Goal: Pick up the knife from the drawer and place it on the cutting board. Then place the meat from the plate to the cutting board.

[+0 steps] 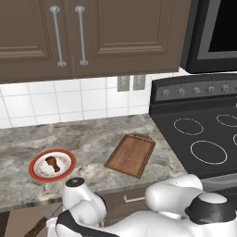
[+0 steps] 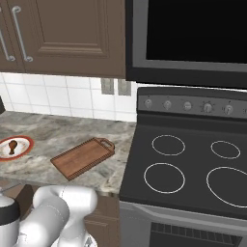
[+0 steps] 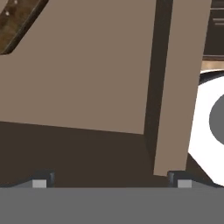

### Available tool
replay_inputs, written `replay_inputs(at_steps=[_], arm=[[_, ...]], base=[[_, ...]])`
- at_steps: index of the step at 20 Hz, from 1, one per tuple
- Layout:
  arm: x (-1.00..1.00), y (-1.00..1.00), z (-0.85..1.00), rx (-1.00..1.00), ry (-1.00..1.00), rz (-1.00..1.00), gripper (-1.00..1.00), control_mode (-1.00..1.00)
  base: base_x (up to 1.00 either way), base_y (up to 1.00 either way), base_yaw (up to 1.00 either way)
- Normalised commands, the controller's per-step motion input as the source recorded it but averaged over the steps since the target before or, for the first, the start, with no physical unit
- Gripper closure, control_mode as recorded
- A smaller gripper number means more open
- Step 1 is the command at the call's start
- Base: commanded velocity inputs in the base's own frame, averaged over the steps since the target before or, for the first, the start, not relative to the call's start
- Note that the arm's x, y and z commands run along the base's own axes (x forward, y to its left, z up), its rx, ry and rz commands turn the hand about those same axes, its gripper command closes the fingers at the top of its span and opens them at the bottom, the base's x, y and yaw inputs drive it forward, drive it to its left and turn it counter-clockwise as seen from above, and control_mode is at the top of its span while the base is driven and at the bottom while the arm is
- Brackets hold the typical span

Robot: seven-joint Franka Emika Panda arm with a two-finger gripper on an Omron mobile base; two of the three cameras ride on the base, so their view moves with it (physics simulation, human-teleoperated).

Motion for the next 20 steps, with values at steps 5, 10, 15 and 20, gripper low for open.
replay_inputs(at_steps=[5,10,15,20], arm=[[-0.24,0.06,-0.18,0.00,0.02,0.00,-1.00,-1.00],[-0.37,0.04,-0.10,0.00,0.05,0.00,-1.00,-1.00],[-0.48,0.01,-0.03,0.00,0.06,0.00,-1.00,-1.00],[-0.57,0.01,-0.13,0.00,0.04,0.00,-1.00,-1.00]], base=[[0.00,0.00,0.00],[0.00,0.00,0.00],[0.00,0.00,0.00],[0.00,0.00,0.00]])
